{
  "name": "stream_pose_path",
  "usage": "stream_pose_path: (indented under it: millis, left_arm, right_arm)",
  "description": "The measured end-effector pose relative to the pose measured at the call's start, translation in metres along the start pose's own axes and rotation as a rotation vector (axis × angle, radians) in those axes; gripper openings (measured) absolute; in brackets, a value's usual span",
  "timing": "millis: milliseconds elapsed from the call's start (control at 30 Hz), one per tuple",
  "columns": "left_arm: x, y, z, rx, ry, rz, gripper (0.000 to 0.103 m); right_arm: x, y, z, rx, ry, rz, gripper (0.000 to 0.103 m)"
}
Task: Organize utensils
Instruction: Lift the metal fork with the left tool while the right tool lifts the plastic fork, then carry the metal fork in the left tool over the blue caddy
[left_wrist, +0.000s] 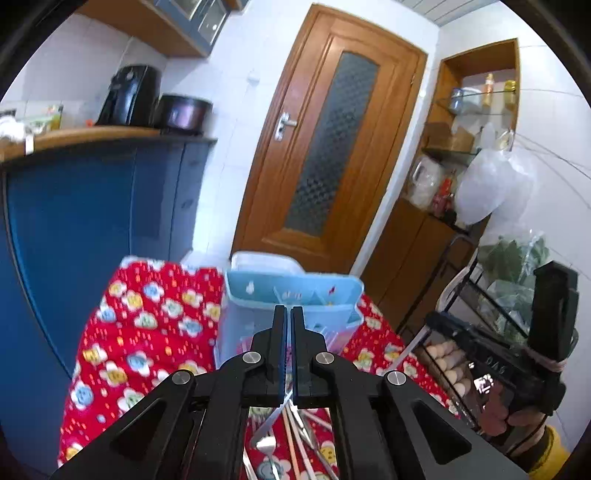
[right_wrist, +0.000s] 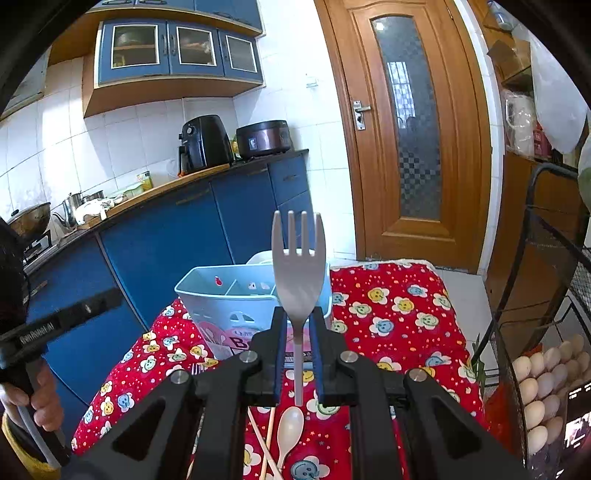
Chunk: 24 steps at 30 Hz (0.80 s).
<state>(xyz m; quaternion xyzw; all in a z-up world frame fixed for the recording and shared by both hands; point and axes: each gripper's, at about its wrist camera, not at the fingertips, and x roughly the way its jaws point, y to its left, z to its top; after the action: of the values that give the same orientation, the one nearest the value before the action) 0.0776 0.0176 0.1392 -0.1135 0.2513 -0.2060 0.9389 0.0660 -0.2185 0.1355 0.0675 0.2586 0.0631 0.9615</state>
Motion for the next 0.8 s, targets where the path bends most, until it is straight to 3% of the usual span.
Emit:
stream_pose_path:
  millis: [300,567,800]
  left_arm:
    - [0.039,-0.001,-0.035,0.022,0.152,0.036,0.007]
    - [0.076,-0.021,-0.057,0.095,0.249,0.046,0.031]
    - [0.111,-0.042,-0.078,0.18,0.324,0.055,0.031]
  right_arm:
    - [-0.001,-0.013,-0.01,0.033,0.021,-0.001,0.014]
    - [-0.002,-0.027,-0.02,0.065,0.04,-0.01,0.014]
    - [-0.003,-0.045,-0.027,0.099,0.048,-0.011,0.014]
